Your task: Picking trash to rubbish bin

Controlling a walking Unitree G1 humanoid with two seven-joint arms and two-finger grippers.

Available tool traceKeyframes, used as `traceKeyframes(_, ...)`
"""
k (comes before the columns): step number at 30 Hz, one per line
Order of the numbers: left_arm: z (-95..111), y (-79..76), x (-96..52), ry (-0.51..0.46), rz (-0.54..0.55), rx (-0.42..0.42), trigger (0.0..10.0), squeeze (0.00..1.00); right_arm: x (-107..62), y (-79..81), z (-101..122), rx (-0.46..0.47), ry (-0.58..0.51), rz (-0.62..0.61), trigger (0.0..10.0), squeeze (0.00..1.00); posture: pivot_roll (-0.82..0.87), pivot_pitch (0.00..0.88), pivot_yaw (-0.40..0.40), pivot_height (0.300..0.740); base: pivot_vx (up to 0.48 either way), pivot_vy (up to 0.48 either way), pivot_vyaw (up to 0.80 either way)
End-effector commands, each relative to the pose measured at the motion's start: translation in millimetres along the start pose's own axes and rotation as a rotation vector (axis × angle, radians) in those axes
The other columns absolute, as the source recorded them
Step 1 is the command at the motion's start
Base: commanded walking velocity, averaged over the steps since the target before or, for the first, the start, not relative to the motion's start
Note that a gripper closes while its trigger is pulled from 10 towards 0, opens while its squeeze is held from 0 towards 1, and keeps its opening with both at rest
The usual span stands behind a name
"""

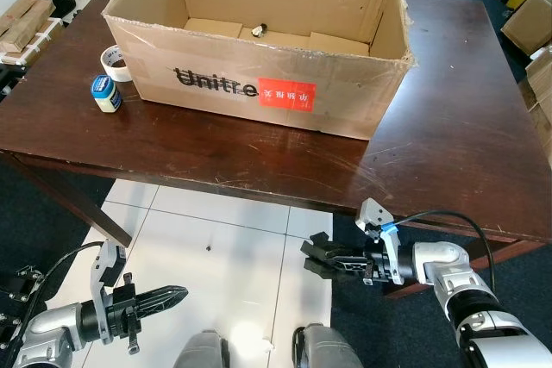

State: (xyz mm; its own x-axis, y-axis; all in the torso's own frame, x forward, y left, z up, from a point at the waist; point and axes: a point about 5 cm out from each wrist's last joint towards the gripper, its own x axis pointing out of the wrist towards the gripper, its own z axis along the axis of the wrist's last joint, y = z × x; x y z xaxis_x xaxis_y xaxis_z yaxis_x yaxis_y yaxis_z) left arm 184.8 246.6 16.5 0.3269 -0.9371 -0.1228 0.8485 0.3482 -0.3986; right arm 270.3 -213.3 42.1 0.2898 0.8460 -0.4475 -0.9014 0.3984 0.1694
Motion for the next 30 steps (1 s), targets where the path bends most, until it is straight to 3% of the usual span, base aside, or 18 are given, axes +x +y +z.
traceKeyframes(1,-2.0,-3.1,0.4,0.002,-0.018,-0.005,10.0,0.0,-2.9,2.6,1.2,0.005,-0.017,0.032,10.0,0.0,0.03,0.169,0.008,0.74,0.0,0.0,0.0)
traceKeyframes(17,44.4,0.4,-1.3,-0.062,-0.078,0.131,10.0,0.0,-16.6,8.4,48.8,-0.046,-0.194,0.166,10.0,0.0,0.03,0.16,0.007,0.74,0.0,0.0,0.0)
traceKeyframes(21,71.2,-0.6,-8.4,-0.111,-0.089,0.21,10.0,0.0,-27.0,10.2,70.4,-0.058,-0.304,0.195,10.0,0.0,0.03,0.152,0.005,0.74,0.0,0.0,0.0)
traceKeyframes(30,93.7,-1.4,-24.5,-0.151,-0.068,0.269,10.0,0.0,-32.1,11.9,94.8,-0.064,-0.449,0.236,10.0,0.0,0.04,0.139,0.003,0.74,0.0,0.0,0.0)
